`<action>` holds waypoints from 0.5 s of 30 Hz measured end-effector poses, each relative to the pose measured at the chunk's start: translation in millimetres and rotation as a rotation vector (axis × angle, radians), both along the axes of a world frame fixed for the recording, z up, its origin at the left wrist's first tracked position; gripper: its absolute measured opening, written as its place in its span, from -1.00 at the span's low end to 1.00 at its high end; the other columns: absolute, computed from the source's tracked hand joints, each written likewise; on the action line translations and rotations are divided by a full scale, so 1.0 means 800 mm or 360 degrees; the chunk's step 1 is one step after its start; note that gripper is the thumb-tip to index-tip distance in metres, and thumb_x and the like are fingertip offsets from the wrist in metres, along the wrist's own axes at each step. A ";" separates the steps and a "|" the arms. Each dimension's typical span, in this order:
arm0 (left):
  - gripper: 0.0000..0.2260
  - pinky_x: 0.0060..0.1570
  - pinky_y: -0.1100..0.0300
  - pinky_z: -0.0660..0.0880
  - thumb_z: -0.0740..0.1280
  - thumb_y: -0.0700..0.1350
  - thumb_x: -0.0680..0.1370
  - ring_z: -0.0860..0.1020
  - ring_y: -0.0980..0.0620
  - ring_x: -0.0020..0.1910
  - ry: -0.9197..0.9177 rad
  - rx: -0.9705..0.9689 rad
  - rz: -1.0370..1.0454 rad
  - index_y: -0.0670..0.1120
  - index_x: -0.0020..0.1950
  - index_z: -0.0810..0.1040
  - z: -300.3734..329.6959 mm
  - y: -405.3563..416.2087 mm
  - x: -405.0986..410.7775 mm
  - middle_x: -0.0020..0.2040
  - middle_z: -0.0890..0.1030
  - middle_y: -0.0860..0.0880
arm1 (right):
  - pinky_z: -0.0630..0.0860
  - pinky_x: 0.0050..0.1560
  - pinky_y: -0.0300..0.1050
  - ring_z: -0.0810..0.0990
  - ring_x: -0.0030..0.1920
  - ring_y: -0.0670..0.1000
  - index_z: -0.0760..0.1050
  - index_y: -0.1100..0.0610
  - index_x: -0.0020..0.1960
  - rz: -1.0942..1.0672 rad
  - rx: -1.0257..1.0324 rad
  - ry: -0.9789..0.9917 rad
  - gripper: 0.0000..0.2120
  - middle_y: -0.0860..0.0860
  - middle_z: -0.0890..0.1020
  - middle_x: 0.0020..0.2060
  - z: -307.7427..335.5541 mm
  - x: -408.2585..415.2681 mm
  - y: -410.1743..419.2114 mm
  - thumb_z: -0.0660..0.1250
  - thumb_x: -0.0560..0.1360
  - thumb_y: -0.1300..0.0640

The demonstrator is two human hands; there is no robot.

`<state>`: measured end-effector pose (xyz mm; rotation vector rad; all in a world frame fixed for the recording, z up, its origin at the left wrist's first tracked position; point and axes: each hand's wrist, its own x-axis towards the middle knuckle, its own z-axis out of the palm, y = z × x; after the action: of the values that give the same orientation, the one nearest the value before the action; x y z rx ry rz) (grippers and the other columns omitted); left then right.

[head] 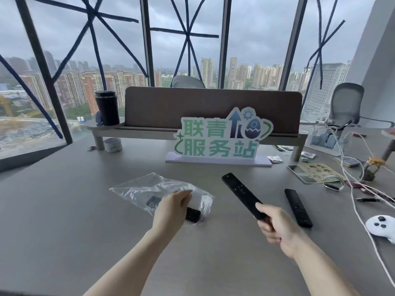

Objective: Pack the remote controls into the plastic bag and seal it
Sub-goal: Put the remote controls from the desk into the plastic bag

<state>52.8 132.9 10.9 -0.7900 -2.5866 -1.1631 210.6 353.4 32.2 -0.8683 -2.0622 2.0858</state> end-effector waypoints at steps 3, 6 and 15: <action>-0.76 0.02 0.13 0.50 0.23 -0.05 0.57 0.60 -0.06 0.10 0.0011 0.0075 -0.0118 -0.01 0.17 0.60 0.023 0.039 0.008 0.11 0.68 -0.06 | 0.02 -0.57 -0.22 0.04 -0.57 -0.05 0.36 0.14 -0.28 0.0180 -0.0069 -0.0126 -0.72 -0.02 0.23 -0.55 0.007 0.046 -0.004 0.20 0.56 0.03; -0.76 0.05 0.16 0.50 0.24 -0.07 0.56 0.60 0.00 0.11 -0.0037 0.0094 -0.0258 0.02 0.18 0.60 0.040 0.065 0.025 0.13 0.67 -0.01 | -0.03 -0.50 -0.20 0.05 -0.55 -0.05 0.33 0.09 -0.36 0.0327 -0.0062 -0.0176 -0.65 -0.02 0.25 -0.55 0.005 0.030 -0.027 0.22 0.56 -0.01; -0.80 0.14 0.10 0.49 0.28 0.00 0.54 0.59 0.09 0.08 -0.0086 0.0181 -0.0168 0.08 0.10 0.63 0.018 0.022 0.036 0.07 0.69 0.08 | 0.33 -0.35 -0.13 0.40 -0.56 -0.03 0.54 0.11 -0.39 -0.0423 0.0642 0.0025 -0.64 -0.06 0.45 -0.64 -0.039 0.016 -0.007 0.27 0.55 0.07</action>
<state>81.6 150.2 25.2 -0.8907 -2.5218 -1.3663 223.1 348.1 0.9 -0.9841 -2.1130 1.4708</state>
